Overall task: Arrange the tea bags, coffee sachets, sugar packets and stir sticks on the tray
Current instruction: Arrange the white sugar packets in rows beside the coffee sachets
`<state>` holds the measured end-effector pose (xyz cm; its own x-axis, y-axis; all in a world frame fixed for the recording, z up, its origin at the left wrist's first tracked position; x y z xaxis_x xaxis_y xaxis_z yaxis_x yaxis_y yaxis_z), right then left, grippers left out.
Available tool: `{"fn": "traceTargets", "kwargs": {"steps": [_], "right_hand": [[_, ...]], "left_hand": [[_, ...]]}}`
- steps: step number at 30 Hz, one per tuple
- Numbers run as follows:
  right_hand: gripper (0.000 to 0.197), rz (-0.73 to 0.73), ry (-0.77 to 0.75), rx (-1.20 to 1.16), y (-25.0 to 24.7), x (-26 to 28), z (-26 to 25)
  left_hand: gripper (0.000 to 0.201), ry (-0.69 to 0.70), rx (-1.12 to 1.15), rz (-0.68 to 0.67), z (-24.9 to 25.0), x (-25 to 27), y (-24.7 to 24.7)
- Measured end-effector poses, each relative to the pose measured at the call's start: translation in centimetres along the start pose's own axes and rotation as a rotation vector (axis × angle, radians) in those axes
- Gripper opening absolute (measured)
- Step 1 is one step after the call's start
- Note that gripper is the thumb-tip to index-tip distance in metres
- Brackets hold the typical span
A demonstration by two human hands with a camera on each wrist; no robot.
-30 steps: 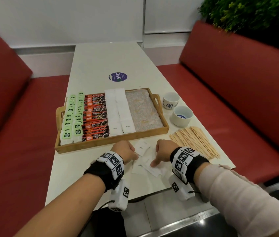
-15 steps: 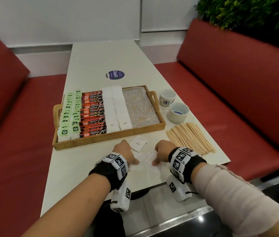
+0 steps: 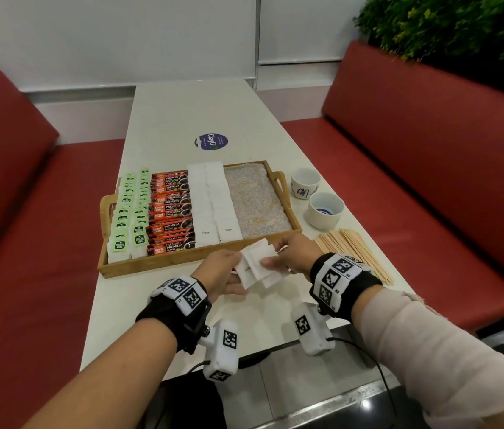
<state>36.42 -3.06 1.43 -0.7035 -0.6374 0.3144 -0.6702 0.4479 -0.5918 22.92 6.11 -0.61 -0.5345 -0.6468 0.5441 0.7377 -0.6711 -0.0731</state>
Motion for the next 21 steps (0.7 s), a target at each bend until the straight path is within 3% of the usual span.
{"fn": "traceTargets", "kwargs": {"steps": [3,6,14,21], "right_hand": [[0.040,0.003,-0.020,-0.074,1.8,-0.2,-0.9],[0.044,0.002,-0.075,-0.041,3.4,-0.3,-1.9],[0.045,-0.208,-0.100,-0.109,7.9,0.3,-4.1],[0.036,-0.348,-0.243,0.267,12.6,1.4,-4.5]], "left_hand": [[0.042,-0.063,0.179,-0.081,0.5,0.3,-0.1],[0.037,-0.032,0.149,-0.093,0.6,0.4,-1.3],[0.027,0.019,0.146,0.130,0.1,0.1,-7.4],[0.015,0.058,0.183,0.321,-0.2,0.0,-12.6]]}}
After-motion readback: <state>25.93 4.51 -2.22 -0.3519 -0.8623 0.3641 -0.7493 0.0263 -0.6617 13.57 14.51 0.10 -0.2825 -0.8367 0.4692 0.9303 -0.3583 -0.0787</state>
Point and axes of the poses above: each hand's wrist, its own x-axis away from the middle knuckle, its own y-axis out of the palm, z = x × y, the point moved 4 cm from there along -x, towards the middle knuckle, and after that the axes turned 9 degrees about z, right-handed, at the moved point
